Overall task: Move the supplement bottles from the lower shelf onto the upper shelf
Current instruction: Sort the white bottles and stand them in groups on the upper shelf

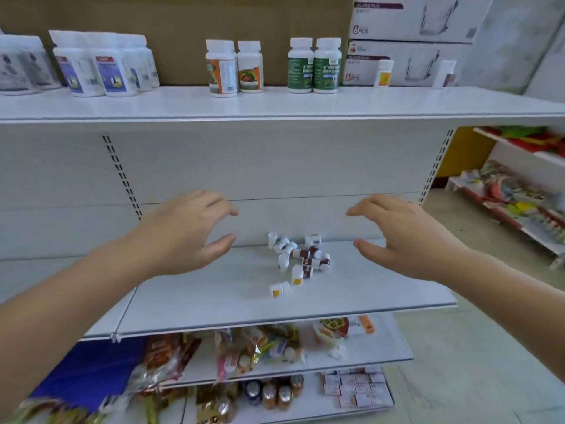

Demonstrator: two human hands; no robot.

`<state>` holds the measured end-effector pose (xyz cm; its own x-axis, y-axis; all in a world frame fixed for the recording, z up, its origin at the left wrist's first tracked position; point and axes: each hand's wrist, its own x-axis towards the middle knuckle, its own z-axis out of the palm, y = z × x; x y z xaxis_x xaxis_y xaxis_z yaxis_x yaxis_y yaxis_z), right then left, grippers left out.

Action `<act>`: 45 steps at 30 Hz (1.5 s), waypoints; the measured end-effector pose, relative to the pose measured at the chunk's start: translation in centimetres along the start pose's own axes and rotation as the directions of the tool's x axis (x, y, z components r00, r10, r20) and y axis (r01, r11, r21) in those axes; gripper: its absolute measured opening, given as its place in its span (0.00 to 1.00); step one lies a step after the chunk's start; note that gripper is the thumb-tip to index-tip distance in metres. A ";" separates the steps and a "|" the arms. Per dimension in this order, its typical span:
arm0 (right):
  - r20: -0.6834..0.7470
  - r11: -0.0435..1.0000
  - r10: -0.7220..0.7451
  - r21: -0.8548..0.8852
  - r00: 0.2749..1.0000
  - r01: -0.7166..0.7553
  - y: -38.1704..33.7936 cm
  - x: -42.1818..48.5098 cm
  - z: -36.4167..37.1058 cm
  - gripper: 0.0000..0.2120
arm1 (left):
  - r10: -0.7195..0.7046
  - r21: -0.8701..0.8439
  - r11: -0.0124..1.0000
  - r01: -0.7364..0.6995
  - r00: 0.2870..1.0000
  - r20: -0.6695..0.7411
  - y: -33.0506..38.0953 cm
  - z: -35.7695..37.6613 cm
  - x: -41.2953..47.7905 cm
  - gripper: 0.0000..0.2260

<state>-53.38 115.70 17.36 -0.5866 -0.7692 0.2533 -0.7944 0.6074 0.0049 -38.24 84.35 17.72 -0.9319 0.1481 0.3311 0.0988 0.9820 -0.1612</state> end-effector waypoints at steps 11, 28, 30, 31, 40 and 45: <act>0.265 0.960 0.241 0.076 0.933 -0.270 3.0 5.8 15.6 0.24 | -0.263 -0.185 0.920 0.345 0.896 0.358 -5.0 19.3 3.7 0.20; 0.349 0.964 0.244 0.014 0.905 -0.265 4.8 22.3 35.4 0.30 | -0.471 -0.553 0.602 0.576 0.815 0.336 -5.3 40.1 15.9 0.19; 0.362 0.970 0.241 -0.061 0.901 -0.235 4.9 23.1 36.4 0.30 | -0.524 -0.589 0.548 0.594 0.793 0.311 -4.9 40.7 16.6 0.17; 0.353 0.971 0.238 -0.075 0.905 -0.226 5.0 23.2 36.8 0.29 | -0.544 -0.592 0.536 0.602 0.782 0.303 -4.7 40.9 16.8 0.15; 0.346 0.137 0.395 0.894 0.851 -0.427 4.0 21.1 29.4 0.27 | -0.632 -0.812 0.162 0.561 0.691 0.351 -4.2 32.9 15.6 0.11; 0.485 -0.531 0.171 0.779 0.858 -0.334 3.0 16.5 19.7 0.10 | -0.428 -0.841 -0.304 0.448 0.725 0.540 -0.3 21.0 13.6 0.04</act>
<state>-68.50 100.92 2.47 -0.7158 -0.6517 -0.2507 0.4948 -0.2201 -0.8407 -58.30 83.61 2.73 -0.9062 -0.3761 -0.1933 -0.1537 -0.1329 0.9791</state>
